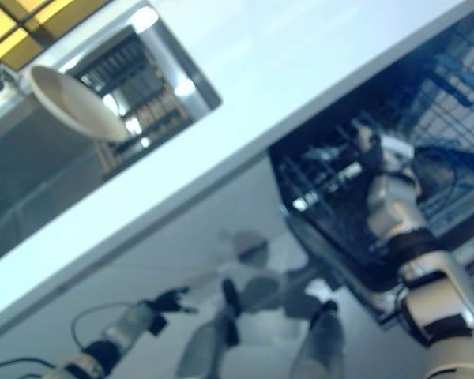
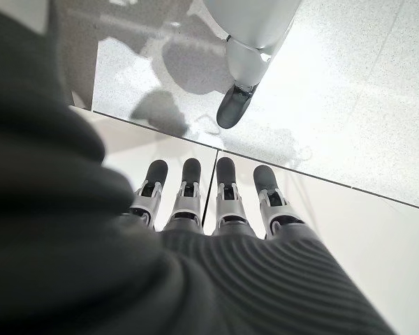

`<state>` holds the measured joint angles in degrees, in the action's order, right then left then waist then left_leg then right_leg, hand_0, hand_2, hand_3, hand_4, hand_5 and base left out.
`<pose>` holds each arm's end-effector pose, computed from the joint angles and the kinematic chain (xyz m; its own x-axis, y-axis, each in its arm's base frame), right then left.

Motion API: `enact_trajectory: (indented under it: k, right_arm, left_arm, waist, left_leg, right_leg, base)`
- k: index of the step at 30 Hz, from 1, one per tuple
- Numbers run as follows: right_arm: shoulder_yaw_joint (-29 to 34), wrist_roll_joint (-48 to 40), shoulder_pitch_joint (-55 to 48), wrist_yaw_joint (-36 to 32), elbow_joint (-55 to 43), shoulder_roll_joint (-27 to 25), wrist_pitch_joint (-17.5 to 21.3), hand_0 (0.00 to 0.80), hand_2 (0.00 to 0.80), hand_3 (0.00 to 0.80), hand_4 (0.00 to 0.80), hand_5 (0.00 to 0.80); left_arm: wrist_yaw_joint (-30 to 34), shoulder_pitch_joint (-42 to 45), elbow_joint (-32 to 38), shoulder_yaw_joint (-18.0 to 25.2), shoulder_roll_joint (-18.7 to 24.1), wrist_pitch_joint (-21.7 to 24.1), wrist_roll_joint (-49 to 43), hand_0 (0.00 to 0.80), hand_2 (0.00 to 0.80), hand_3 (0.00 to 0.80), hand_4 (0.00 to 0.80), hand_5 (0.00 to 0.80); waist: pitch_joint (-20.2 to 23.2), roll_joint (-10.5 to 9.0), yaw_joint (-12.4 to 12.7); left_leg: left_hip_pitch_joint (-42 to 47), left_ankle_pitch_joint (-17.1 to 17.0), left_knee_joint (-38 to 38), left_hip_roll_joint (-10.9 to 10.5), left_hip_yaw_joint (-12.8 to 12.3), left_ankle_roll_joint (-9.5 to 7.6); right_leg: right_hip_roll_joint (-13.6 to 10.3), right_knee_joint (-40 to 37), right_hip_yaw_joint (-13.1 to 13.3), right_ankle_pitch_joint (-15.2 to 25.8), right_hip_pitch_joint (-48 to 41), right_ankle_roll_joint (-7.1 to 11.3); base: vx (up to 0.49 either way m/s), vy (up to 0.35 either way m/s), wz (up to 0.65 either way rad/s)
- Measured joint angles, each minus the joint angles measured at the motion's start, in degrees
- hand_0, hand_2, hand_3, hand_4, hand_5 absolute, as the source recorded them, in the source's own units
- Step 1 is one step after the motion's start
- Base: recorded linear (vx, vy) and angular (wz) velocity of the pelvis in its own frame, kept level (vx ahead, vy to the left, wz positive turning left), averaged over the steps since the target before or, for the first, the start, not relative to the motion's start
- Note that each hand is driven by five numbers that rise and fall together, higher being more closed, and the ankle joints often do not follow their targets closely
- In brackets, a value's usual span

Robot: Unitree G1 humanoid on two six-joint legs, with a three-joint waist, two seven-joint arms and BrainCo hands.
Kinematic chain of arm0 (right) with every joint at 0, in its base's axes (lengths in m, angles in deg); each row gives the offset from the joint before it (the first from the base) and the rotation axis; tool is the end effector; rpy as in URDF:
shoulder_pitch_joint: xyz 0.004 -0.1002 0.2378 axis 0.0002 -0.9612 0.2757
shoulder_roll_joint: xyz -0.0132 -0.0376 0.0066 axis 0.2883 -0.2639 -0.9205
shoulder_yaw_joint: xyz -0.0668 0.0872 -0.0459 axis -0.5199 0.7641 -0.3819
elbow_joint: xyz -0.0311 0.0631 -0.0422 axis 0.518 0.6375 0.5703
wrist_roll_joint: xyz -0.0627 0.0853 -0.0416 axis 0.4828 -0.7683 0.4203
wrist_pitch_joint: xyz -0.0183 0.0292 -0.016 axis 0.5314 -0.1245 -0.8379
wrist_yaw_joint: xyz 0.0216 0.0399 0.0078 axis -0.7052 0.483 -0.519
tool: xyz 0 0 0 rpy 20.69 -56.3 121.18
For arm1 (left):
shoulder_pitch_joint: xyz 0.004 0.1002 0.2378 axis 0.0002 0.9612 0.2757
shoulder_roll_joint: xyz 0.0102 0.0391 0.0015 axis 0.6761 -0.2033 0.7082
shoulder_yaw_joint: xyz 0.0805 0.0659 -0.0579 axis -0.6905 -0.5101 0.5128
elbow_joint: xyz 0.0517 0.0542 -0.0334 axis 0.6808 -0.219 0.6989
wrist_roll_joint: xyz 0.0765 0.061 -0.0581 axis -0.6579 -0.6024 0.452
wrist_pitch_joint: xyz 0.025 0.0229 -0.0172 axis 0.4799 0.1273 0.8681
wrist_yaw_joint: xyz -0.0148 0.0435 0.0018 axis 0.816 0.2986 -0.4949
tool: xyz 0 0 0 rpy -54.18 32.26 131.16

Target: Take plates into dishwasher

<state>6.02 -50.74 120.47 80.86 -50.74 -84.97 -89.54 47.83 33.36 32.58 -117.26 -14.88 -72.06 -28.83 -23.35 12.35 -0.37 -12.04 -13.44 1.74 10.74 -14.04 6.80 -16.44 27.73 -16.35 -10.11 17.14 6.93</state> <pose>0.3491 -0.2714 0.1593 0.9131 -0.3435 0.2197 0.2817 0.1417 -0.9490 0.2091 0.2111 -0.0812 0.6511 -0.1109 -0.7508 0.5603 0.7375 0.3770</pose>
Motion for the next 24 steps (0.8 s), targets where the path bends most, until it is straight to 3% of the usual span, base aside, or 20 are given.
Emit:
enact_trajectory:
  k: [18,24]
  right_arm:
    - [0.17,0.0,-0.27,4.22,0.01,0.04,-0.57,0.0,0.0,0.0,0.0,0.0]
    - [1.53,-1.9,-0.93,8.79,-0.09,0.12,-0.51,0.0,0.0,0.0,0.0,0.0]
  left_arm:
    - [-0.01,0.13,-0.03,0.09,0.06,0.02,0.0,0.0,0.0,0.0,0.0,0.0]
    - [-0.1,0.32,-0.17,0.1,0.05,0.12,0.0,0.0,0.0,0.0,0.0,0.0]
  waist:
    - [-0.18,-0.13,0.14]
    - [-0.24,-0.13,0.13]
  left_leg:
    - [0.02,-0.07,0.02,-0.02,0.06,0.08]
    - [0.24,-0.07,0.02,-0.01,0.07,0.08]
  right_leg:
    - [0.0,-0.13,-0.08,0.02,-0.13,0.02]
    - [0.03,-0.44,-0.14,0.08,-0.5,0.09]
  base:
    - [0.0,0.0,0.0]
    - [0.005,0.005,0.0]
